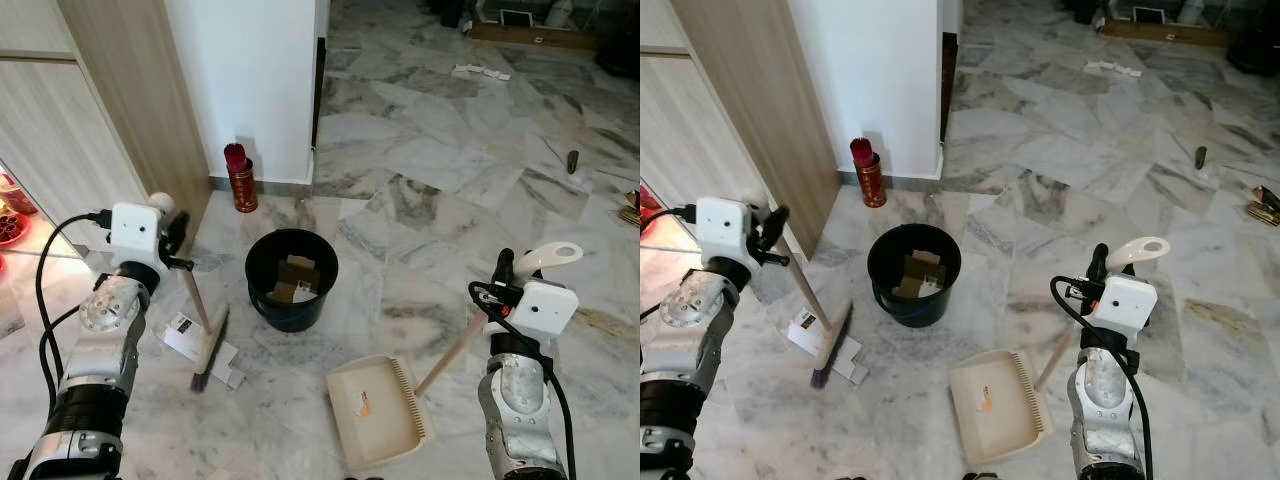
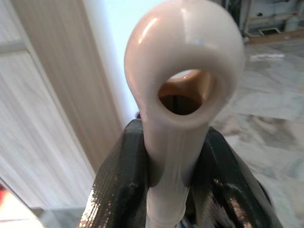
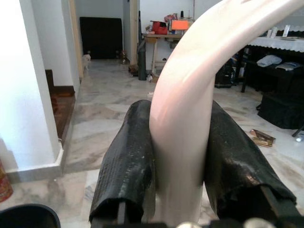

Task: Sweep floor

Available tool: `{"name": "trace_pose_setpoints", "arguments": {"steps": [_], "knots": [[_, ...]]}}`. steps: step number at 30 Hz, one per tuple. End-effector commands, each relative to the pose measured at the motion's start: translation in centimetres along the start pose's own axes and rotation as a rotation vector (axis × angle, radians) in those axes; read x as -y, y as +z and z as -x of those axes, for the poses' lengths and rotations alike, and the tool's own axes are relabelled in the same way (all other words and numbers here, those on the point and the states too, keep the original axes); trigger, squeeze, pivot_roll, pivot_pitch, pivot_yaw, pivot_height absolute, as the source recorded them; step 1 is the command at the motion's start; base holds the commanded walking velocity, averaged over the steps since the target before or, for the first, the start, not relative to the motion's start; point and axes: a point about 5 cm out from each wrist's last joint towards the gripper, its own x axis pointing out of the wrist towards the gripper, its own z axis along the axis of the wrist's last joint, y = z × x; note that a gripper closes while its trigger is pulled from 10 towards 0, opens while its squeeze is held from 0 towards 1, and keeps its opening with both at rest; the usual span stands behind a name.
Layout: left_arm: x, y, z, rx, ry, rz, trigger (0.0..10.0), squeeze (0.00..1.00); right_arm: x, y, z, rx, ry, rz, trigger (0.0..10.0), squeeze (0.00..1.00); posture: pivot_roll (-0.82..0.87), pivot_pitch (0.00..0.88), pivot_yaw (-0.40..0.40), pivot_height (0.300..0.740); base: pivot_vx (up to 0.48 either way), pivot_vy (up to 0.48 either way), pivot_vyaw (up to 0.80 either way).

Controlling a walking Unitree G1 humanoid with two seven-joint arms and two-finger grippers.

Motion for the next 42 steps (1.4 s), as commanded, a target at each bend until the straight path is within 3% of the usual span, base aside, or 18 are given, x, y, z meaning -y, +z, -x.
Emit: {"name": "trace_pose_setpoints", "arguments": {"steps": [1,4,12,15,19,20,26,38,42], "knots": [[-0.9,1.1,-0.6,0.079,0.025,-0.102,10.0,0.0,0.6,1.0,-0.2,0.05,0.001,0.007,10.0,0.0,0.01,0.162,-0.073,0.74,0.0,0.0,0.0],[-0.3,0.1,-0.7,0.049,-0.007,-0.172,10.0,0.0,1.0,1.2,-0.2,0.056,0.006,0.016,10.0,0.0,-0.01,0.171,-0.083,0.74,0.0,0.0,0.0],[1.8,-3.1,0.3,-0.033,-0.066,-0.234,10.0,0.0,1.5,1.6,-0.2,0.061,0.02,0.032,10.0,0.0,-0.04,0.188,-0.11,0.74,0.0,0.0,0.0],[3.9,-5.4,1.0,-0.126,-0.111,-0.154,10.0,0.0,1.5,2.0,-0.3,0.069,0.04,0.041,10.0,0.0,-0.07,0.195,-0.126,0.74,0.0,0.0,0.0],[5.5,-6.1,1.3,-0.154,-0.142,-0.075,10.0,0.0,1.8,2.5,-0.5,0.086,0.053,0.063,10.0,0.0,-0.09,0.194,-0.138,0.74,0.0,0.0,0.0],[6.5,-6.5,1.4,-0.174,-0.164,-0.014,10.0,0.0,2.0,2.7,-0.6,0.088,0.059,0.07,10.0,0.0,-0.09,0.193,-0.141,0.74,0.0,0.0,0.0],[7.6,-6.9,1.6,-0.186,-0.156,0.104,10.0,0.0,2.2,2.7,-0.6,0.082,0.067,0.079,10.0,0.0,-0.08,0.187,-0.149,0.74,0.0,0.0,0.0],[8.1,-7.1,2.2,-0.225,-0.174,0.131,10.0,0.0,1.5,2.5,-1.0,0.079,0.078,0.068,10.0,0.0,-0.04,0.159,-0.118,0.74,0.0,0.0,0.0],[8.9,-6.4,2.3,-0.234,-0.235,0.137,10.0,0.0,1.2,2.3,-1.0,0.078,0.07,0.055,10.0,0.0,-0.02,0.147,-0.102,0.74,0.0,0.0,0.0]]}}
